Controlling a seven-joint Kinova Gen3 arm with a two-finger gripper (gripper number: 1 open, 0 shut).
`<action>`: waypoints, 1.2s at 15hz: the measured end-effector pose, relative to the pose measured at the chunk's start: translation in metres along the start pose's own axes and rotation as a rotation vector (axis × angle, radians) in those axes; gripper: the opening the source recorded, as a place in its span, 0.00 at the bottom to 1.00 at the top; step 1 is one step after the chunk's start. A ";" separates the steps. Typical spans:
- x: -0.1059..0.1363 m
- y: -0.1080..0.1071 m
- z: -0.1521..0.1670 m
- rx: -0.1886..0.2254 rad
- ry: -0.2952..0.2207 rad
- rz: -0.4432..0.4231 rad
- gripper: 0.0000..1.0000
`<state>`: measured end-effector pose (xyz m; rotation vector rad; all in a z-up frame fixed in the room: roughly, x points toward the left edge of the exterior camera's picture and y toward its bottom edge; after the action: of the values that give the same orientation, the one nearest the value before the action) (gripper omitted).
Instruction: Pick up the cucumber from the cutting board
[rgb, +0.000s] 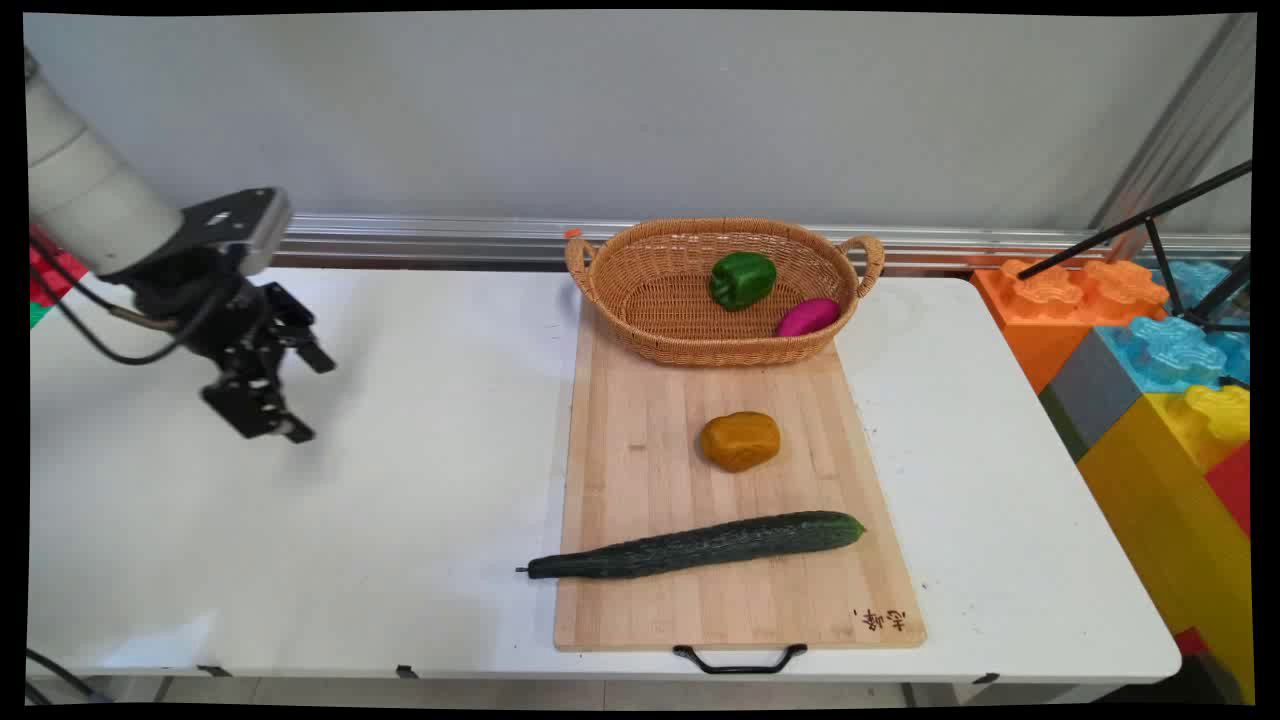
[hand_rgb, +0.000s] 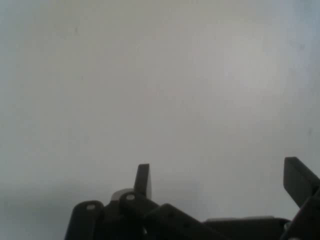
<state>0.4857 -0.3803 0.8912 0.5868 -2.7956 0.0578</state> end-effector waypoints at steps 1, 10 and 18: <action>0.012 0.004 0.003 -0.003 0.009 -0.006 1.00; 0.149 0.059 0.030 -0.018 0.088 -0.056 1.00; 0.226 0.097 0.078 -0.042 0.133 -0.095 1.00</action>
<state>0.2282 -0.3862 0.8818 0.6789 -2.6311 0.0182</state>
